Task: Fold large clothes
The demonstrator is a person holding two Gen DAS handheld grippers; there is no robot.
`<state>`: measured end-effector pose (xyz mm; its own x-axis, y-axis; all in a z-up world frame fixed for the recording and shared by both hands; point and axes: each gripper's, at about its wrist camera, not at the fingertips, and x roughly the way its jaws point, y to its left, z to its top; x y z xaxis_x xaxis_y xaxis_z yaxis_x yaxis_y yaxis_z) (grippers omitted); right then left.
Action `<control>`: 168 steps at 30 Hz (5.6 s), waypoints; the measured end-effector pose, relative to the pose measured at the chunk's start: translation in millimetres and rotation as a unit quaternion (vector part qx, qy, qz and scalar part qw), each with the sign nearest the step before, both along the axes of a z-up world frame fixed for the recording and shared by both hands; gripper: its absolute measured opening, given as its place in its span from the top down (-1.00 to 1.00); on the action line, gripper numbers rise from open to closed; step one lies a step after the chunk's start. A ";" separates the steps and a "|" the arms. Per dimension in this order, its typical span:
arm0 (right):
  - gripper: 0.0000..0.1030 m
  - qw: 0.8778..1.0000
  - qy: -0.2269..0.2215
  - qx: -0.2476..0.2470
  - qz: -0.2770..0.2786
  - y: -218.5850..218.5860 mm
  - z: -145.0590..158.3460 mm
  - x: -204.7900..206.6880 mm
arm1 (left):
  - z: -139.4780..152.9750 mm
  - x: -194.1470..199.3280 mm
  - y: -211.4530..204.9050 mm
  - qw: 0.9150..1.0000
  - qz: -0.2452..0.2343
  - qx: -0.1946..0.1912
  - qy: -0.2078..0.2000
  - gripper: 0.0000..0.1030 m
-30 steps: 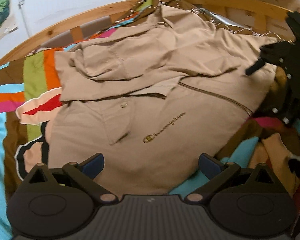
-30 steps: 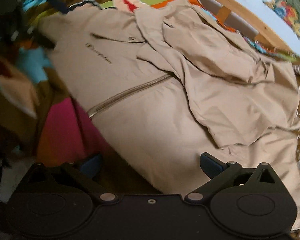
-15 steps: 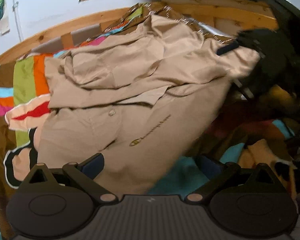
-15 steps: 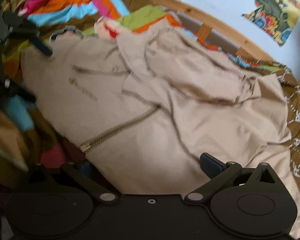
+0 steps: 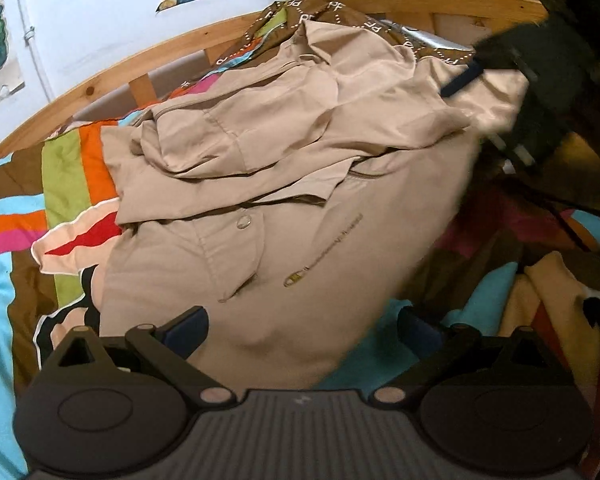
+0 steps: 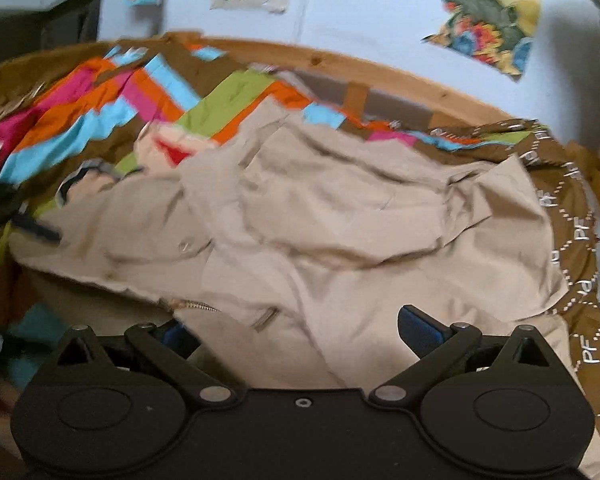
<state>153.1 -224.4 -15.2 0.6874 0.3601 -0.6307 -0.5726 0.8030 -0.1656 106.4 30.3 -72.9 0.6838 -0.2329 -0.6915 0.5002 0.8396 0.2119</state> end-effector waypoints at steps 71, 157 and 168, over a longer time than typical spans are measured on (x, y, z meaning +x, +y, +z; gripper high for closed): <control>0.94 0.980 -0.125 -0.155 -0.022 -46.8 -19.4 -89.2 | 96.0 -56.0 53.1 0.990 0.112 -0.001 -0.091 0.97; -0.29 0.924 0.007 0.247 -0.291 -181.7 -11.9 51.5 | -0.9 90.5 206.5 0.870 0.327 -0.365 0.062 0.69; 0.70 0.897 0.023 0.287 -0.335 -182.2 -33.7 48.1 | 42.0 56.9 194.2 0.863 0.358 -0.352 0.053 0.88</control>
<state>201.2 -406.6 -48.9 0.8492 0.1504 -0.5061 0.0742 0.9151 0.3964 163.4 224.5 -30.9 0.7677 -0.1652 -0.6192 -0.2146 0.8441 -0.4913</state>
